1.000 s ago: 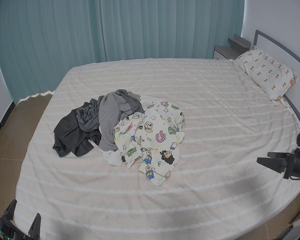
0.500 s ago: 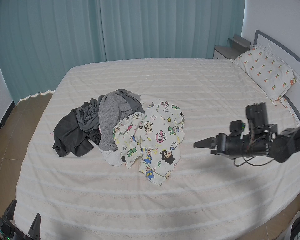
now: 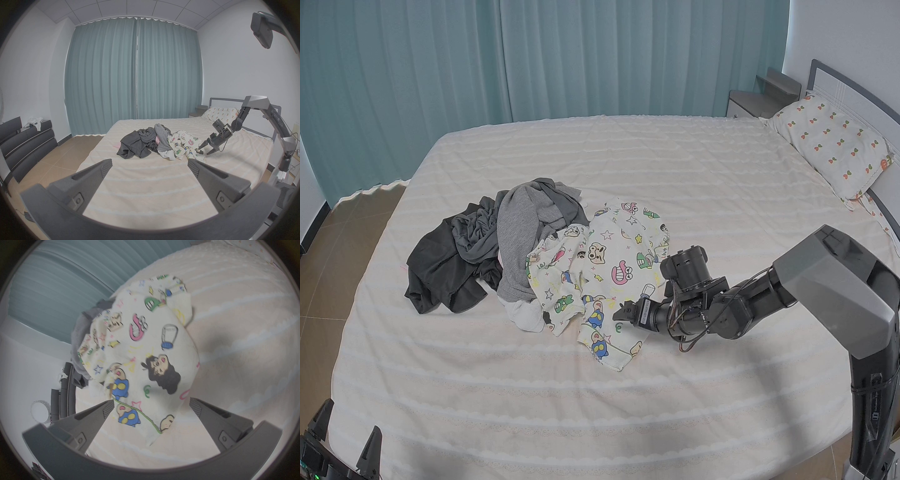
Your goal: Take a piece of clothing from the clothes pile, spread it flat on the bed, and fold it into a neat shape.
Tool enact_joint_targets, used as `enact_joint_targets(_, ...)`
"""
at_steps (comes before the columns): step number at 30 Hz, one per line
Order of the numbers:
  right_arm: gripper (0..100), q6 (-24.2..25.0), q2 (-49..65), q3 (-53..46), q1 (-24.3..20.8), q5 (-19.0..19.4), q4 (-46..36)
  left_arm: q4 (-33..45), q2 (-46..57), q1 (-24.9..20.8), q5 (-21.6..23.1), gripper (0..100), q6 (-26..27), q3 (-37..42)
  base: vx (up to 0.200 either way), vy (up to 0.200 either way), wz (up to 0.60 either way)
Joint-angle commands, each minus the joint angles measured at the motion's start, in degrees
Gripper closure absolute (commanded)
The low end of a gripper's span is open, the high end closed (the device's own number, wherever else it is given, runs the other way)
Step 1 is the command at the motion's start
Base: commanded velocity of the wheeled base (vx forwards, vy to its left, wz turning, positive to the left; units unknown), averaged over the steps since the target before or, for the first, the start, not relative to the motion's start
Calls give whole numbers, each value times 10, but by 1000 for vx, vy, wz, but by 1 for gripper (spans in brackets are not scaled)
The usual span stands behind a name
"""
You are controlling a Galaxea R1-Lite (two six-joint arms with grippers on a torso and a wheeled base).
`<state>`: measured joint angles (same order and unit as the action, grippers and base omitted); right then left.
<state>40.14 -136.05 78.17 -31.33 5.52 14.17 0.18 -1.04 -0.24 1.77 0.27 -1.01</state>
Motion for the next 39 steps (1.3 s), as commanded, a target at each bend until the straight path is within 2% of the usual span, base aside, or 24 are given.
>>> enact_joint_targets(1, 0, 0, -14, 7, -4, -1, -2, 0, 10, 0, 0, 0, 0, 9, 0, 0, 0)
enact_joint_targets(8, 0, 18, -35, 45, -19, -2, 0, 0, 10, 0, 0, 0, 0, 9, 0, 0, 0)
enact_joint_targets(16, 0, 17, -66, 95, -32, -29, -6, 0, 10, 0, 0, 0, 0, 9, 0, 0, 0)
enact_joint_targets(21, 0, 20, -90, 152, -45, -30, -62, 0, 10, 0, 0, 0, 0, 9, 0, 0, 0)
enact_joint_targets(22, 100, 20, -95, 159, -45, -31, -65, 0, 10, 0, 0, 0, 0, 9, 0, 0, 0)
enact_joint_targets(32, 100, 22, -85, 161, -55, -44, -67, 0, 10, 0, 0, 0, 0, 9, 0, 0, 0)
enact_joint_targets(39, 100, 49, 14, 61, -53, -33, -58, 0, 10, 0, 0, 0, 0, 9, 0, 0, 0)
